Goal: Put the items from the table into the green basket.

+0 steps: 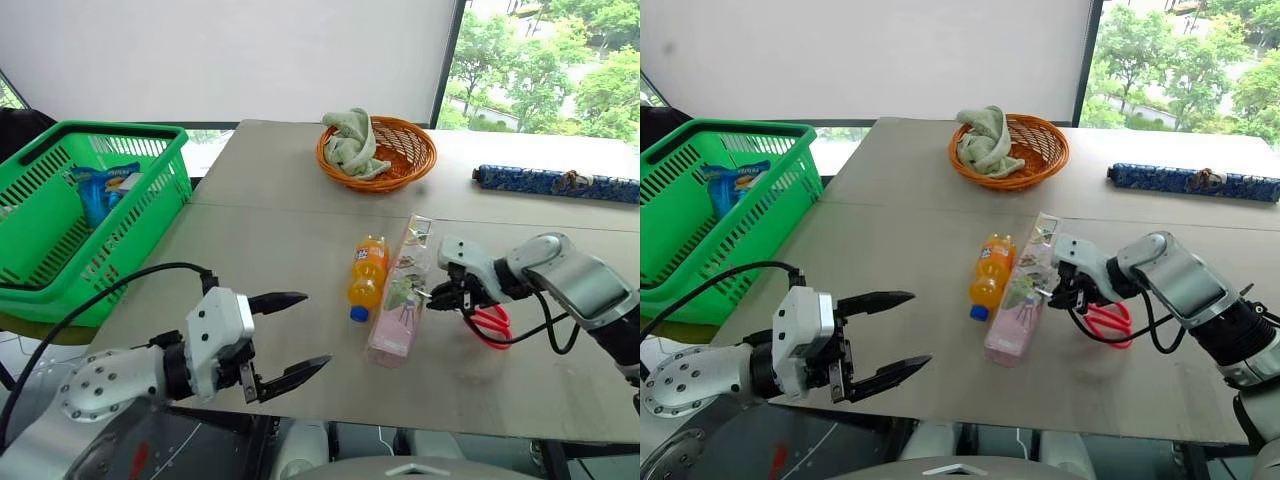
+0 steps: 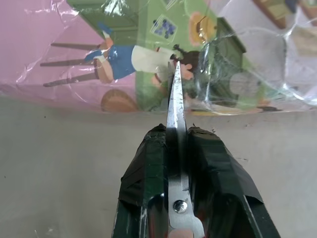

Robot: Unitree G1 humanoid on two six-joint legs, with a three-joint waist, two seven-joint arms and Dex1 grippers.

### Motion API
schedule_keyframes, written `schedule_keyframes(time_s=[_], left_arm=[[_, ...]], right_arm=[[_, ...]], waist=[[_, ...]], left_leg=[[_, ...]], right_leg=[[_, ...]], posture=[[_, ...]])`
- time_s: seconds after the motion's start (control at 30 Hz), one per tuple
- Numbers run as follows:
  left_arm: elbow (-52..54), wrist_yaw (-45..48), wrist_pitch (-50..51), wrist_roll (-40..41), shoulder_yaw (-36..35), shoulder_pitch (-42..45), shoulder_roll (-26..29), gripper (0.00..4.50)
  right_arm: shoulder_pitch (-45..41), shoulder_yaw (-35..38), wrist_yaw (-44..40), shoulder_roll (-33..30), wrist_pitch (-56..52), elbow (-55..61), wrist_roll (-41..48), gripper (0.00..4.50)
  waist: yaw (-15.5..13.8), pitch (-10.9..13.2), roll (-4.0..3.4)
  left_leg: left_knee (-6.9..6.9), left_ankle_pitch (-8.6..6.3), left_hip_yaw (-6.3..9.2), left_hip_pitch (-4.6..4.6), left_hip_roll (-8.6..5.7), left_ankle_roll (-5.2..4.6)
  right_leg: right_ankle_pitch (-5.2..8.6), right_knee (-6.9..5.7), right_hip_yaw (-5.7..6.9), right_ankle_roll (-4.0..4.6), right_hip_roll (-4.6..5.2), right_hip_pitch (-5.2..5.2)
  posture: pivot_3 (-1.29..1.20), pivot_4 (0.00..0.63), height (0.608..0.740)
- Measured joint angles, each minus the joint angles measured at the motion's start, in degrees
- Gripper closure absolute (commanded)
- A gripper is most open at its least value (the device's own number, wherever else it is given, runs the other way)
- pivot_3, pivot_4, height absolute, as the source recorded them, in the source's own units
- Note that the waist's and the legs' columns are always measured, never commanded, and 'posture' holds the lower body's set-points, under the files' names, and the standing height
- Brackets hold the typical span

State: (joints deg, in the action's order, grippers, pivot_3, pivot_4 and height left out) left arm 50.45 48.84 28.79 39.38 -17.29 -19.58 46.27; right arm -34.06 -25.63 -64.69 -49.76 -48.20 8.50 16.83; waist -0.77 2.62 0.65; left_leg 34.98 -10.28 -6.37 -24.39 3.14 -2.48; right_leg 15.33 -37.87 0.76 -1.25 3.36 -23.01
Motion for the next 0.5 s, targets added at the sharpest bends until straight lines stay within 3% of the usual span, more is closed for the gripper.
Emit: schedule_keyframes(time_s=[0.23,0.33,0.4,0.47,0.5], left_arm=[[-2.16,1.0,-0.72,-1.04,1.78,1.88,0.09,0.0],[-2.81,1.44,-1.44,-1.4,2.3,3.04,0.09,0.0],[-4.07,1.84,-1.76,-2.01,2.95,3.85,0.07,0.0],[-4.18,1.89,-1.77,-2.08,3.13,3.84,0.07,0.0],[-4.75,2.13,-1.86,-2.23,3.93,4.1,-0.01,0.0]], right_arm=[[0.0,10.89,1.32,-6.57,1.17,-7.79,-0.82,4.39],[-0.28,11.46,1.98,-7.79,4.31,-13.45,-2.96,4.39],[-1.87,11.55,4.18,-7.92,8.6,-23.23,-7.0,4.39],[-1.96,11.55,4.58,-7.93,8.93,-24.22,-7.64,4.39],[-4.37,11.32,6.64,-5.54,12.27,-31.37,-10.23,4.39]], waist=[[0.09,0.0,-0.01],[0.33,0.0,-0.02],[0.88,-0.02,-0.07],[1.02,-0.02,-0.07],[1.65,-0.04,-0.07]], left_leg=[[0.13,-0.03,-0.02,-0.43,-0.03,-0.07],[0.19,-0.03,-0.01,-0.4,0.01,-0.07],[0.28,-0.03,-0.03,-0.38,0.0,-0.07],[0.28,-0.03,-0.02,-0.39,-0.01,-0.08],[0.33,-0.02,-0.02,-0.33,-0.01,-0.08]], right_leg=[[-0.01,0.0,0.0,0.01,-0.1,-0.33],[-0.01,-0.03,-0.01,0.0,-0.21,-0.31],[-0.02,-0.07,-0.02,-0.01,-0.29,-0.29],[-0.02,-0.07,-0.02,-0.01,-0.32,-0.28],[-0.03,-0.08,-0.03,-0.03,-0.4,-0.2]], posture=[[0.02,0.007,0.74],[0.01,0.003,0.74],[0.01,0.003,0.74],[0.01,0.0,0.74],[0.01,0.0,0.74]])
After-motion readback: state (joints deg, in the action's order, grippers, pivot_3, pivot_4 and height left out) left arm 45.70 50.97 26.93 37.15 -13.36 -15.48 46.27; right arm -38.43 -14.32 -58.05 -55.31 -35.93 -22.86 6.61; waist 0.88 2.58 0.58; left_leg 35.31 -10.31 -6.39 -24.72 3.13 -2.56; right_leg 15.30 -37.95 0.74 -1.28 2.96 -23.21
